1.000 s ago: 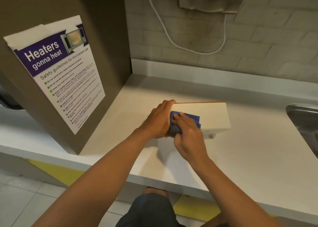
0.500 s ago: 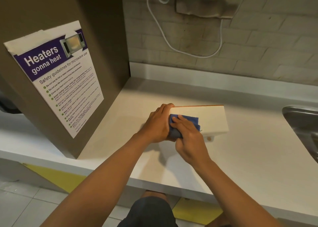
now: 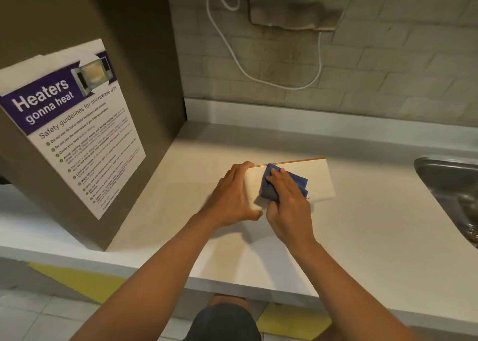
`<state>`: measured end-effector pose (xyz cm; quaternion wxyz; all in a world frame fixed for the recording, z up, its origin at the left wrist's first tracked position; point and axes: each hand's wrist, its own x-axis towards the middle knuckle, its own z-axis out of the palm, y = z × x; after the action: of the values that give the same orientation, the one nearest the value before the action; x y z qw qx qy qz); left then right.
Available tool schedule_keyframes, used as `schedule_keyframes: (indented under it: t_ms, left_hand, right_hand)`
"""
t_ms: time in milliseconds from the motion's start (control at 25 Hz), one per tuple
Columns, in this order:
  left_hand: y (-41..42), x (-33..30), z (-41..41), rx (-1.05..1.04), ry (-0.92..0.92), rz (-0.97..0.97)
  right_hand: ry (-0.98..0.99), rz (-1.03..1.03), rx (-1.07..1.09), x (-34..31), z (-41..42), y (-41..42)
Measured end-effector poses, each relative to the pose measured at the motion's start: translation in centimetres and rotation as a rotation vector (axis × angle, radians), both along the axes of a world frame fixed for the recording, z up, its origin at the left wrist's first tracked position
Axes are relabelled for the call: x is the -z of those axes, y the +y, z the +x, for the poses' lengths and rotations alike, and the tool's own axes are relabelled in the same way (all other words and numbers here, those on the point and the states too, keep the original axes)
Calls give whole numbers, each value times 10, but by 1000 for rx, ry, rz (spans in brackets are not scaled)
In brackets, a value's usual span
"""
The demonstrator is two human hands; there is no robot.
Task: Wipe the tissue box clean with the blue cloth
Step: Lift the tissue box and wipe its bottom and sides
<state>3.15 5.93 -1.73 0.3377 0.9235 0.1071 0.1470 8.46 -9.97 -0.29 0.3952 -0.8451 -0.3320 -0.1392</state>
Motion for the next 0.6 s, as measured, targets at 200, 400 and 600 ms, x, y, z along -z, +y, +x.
schedule_keyframes:
  t_ms: [200,400,600]
  left_hand:
    - [1,5,-2,-24,2,-141]
    - [2,12,2,-15,-3,-165]
    - [5,12,3,30,-21,-161]
  right_hand:
    - [44,20,17,-1,-4,-2]
    - [183,149,45,-21,-1,13]
    - [-84,-160,-194,-8,-12,23]
